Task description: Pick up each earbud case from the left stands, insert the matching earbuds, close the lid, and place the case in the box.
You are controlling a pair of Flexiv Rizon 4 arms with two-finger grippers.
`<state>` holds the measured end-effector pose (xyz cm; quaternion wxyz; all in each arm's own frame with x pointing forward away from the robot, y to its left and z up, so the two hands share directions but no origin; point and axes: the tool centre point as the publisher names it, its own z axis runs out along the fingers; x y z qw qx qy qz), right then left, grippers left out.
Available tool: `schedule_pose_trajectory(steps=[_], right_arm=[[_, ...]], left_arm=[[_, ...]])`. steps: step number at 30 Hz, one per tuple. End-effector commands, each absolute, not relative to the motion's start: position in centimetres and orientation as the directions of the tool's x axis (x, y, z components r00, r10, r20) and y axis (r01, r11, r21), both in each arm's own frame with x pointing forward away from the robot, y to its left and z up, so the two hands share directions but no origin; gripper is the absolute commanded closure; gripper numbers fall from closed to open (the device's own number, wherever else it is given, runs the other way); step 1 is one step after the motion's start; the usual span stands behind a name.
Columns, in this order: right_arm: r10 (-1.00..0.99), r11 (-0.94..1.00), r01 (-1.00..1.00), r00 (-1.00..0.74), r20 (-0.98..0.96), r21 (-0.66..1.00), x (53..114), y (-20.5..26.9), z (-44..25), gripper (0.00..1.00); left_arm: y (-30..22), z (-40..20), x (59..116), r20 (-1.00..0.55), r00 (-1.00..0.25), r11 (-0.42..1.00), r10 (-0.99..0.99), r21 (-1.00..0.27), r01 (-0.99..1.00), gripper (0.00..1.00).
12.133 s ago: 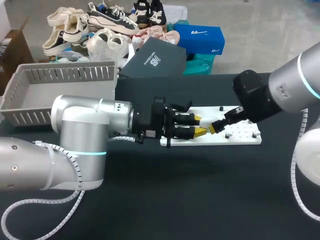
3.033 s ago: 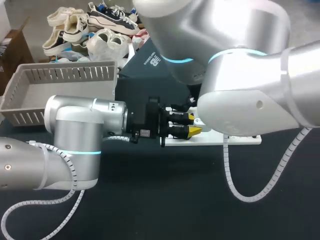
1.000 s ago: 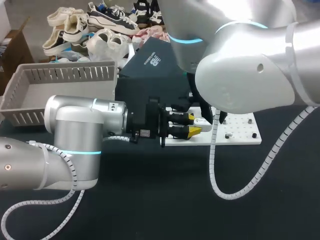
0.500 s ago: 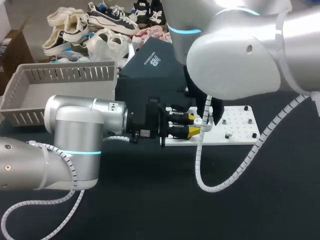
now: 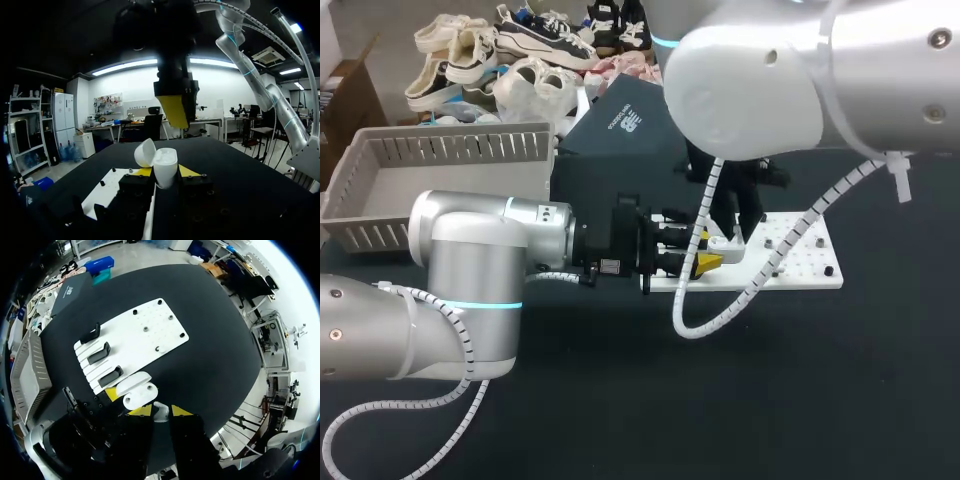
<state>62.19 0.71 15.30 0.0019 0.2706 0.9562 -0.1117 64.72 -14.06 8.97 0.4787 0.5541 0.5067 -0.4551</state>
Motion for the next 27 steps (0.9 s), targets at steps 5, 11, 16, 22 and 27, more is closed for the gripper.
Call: schedule_pose_trajectory(steps=[5,11,16,22,27], right_arm=[[0.501,0.832,0.507,-0.861,-0.087,-0.225,63.1,1.0,15.0,1.00],[0.494,0.834,0.501,-0.864,-0.092,-0.231,63.7,1.0,14.7,1.00],[0.488,0.835,0.494,-0.868,-0.090,-0.241,63.8,0.8,14.3,1.00],[0.488,0.834,0.493,-0.869,-0.084,-0.248,63.9,0.7,13.9,1.00],[0.492,0.832,0.496,-0.867,-0.082,-0.248,63.9,0.6,13.8,1.00]], left_arm=[[-14.1,9.0,64.6,-0.989,0.074,-0.024,0.126,0.071,0.997,1.00],[-14.1,9.0,64.6,-0.989,0.074,-0.024,0.126,0.071,0.997,1.00],[-14.1,9.0,64.6,-0.989,0.074,-0.024,0.126,0.071,0.997,1.00],[-14.1,9.0,64.6,-0.989,0.074,-0.024,0.126,0.071,0.997,1.00],[-14.1,9.0,64.6,-0.989,0.074,-0.024,0.126,0.071,0.997,1.00]])
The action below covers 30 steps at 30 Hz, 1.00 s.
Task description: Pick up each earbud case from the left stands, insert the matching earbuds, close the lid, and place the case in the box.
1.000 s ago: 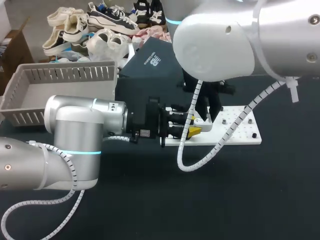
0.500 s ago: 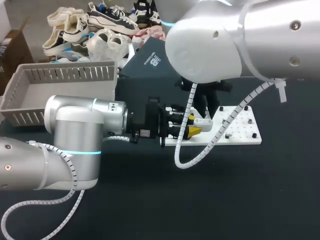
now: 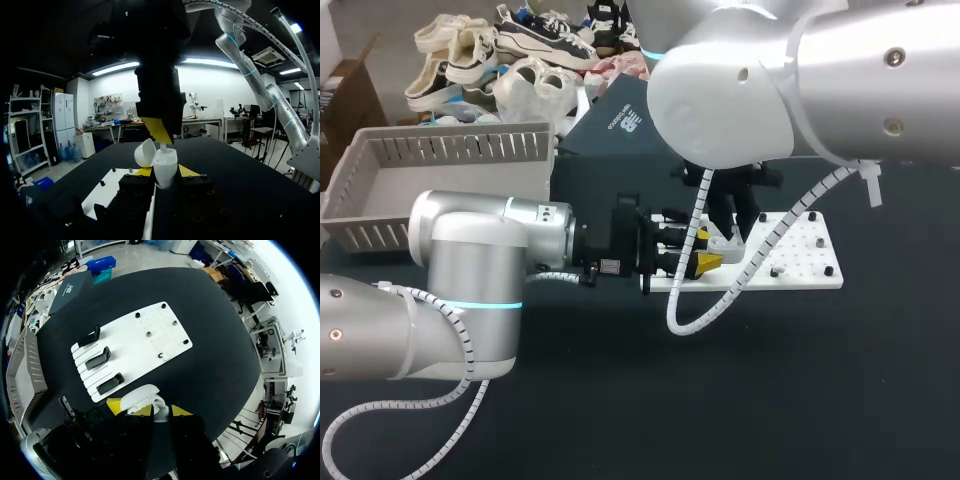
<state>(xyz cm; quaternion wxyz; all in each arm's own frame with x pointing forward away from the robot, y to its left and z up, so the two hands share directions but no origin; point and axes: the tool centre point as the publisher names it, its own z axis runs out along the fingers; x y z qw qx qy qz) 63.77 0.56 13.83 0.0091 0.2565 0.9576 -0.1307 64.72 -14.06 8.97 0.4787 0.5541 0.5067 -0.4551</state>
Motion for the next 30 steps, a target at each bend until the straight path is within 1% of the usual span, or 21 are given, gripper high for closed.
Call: schedule_pose_trajectory(steps=[1,30], right_arm=[[0.492,0.832,0.496,-0.867,-0.082,-0.248,63.9,0.5,13.8,1.00],[0.500,0.825,0.499,-0.863,-0.071,-0.264,64.2,0.4,12.7,1.00]], left_arm=[[-14.1,9.0,64.6,-0.989,0.074,-0.024,0.126,0.071,0.997,1.00],[-14.1,9.0,64.6,-0.989,0.074,-0.024,0.126,0.071,0.997,1.00]])
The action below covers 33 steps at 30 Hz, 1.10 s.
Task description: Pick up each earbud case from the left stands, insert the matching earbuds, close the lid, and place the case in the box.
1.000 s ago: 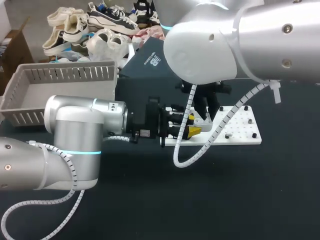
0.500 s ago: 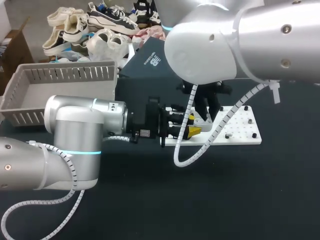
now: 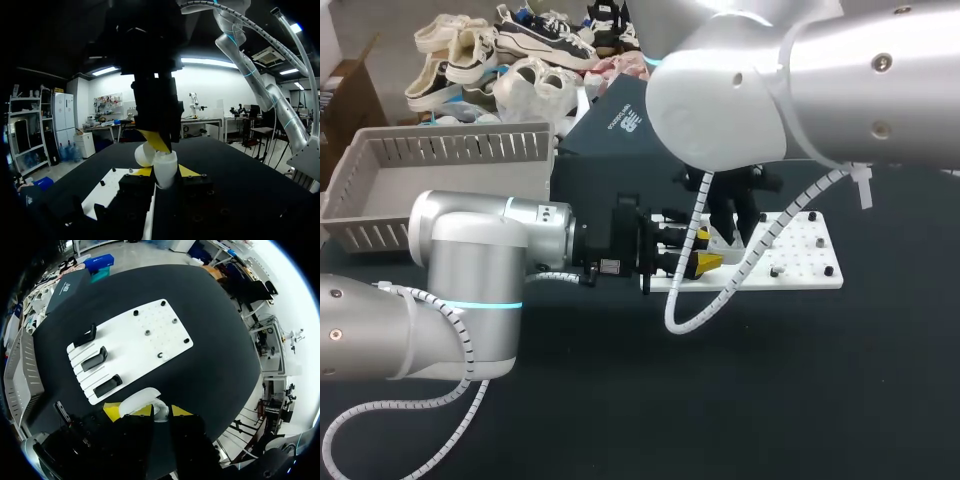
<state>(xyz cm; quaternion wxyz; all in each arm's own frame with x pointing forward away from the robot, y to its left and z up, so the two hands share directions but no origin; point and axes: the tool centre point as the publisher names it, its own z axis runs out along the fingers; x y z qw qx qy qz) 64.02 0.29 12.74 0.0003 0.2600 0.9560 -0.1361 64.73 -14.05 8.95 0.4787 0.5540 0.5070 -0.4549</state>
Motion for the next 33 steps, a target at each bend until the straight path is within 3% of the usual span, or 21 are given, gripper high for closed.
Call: schedule_pose_trajectory(steps=[1,3,6,9,27,30,33], right_arm=[[0.501,0.824,0.500,-0.863,-0.071,-0.265,64.2,0.4,12.6,1.00],[0.502,0.823,0.501,-0.862,-0.070,-0.266,64.1,0.4,12.5,1.00],[0.503,0.823,0.502,-0.861,-0.069,-0.267,64.1,0.3,12.5,0.68],[0.507,0.820,0.505,-0.859,-0.068,-0.268,64.1,0.3,12.4,0.58],[0.531,0.820,0.552,-0.832,-0.157,-0.149,62.6,-1.2,15.3,0.51],[0.542,0.821,0.567,-0.811,-0.221,-0.068,62.1,-2.9,15.7,0.33],[0.564,0.809,0.587,-0.788,-0.247,-0.029,62.0,-4.1,15.7,0.41]], left_arm=[[-14.1,9.0,64.6,-0.989,0.074,-0.024,0.126,0.071,0.997,1.00],[-14.1,9.0,64.6,-0.989,0.074,-0.024,0.126,0.071,0.997,1.00],[-14.1,9.0,64.6,-0.989,0.074,-0.024,0.126,0.071,0.997,1.00],[-14.1,9.0,64.6,-0.989,0.074,-0.024,0.126,0.071,0.997,1.00],[-14.1,9.0,64.6,-0.989,0.074,-0.024,0.126,0.071,0.997,1.00],[-14.1,9.0,64.6,-0.989,0.074,-0.024,0.126,0.071,0.997,1.00],[-14.1,9.0,64.6,-0.989,0.074,-0.024,0.126,0.071,0.997,1.00]])
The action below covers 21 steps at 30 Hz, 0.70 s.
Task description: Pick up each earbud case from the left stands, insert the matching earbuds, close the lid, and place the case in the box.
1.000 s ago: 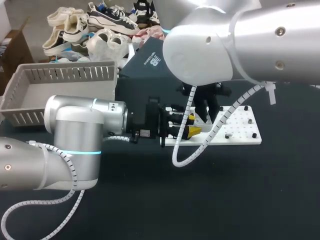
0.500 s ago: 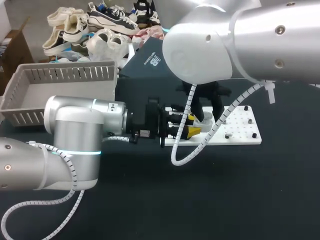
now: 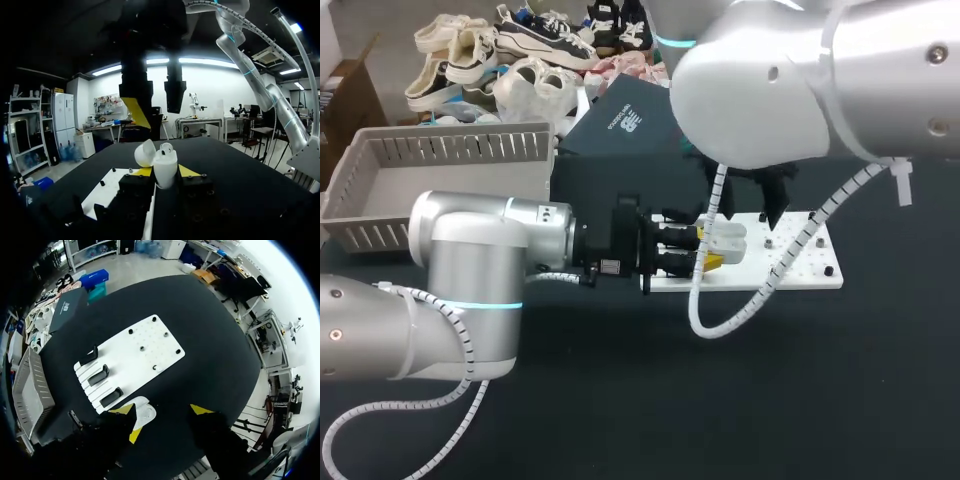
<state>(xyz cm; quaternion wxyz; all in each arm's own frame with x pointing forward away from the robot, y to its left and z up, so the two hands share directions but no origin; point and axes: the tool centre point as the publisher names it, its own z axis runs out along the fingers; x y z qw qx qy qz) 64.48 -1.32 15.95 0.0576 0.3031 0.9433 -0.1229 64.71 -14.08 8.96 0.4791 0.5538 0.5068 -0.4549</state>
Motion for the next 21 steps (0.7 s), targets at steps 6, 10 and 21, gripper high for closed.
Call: schedule_pose_trajectory(steps=[6,10,21], right_arm=[[0.566,0.819,0.568,-0.778,-0.272,0.078,61.8,-7.3,15.1,0.53],[0.557,0.829,0.545,-0.787,-0.265,0.124,61.9,-8.5,14.6,0.52],[0.381,0.914,0.326,-0.894,-0.235,0.241,62.9,-10.0,13.7,0.42]], left_arm=[[-13.7,9.3,65.0,-0.989,0.081,-0.013,0.125,0.080,0.997,1.00],[-13.3,9.7,65.5,-0.988,0.081,0.012,0.130,0.084,0.996,1.00],[-13.9,9.8,65.6,-0.985,0.081,0.052,0.155,0.090,0.995,1.00]])
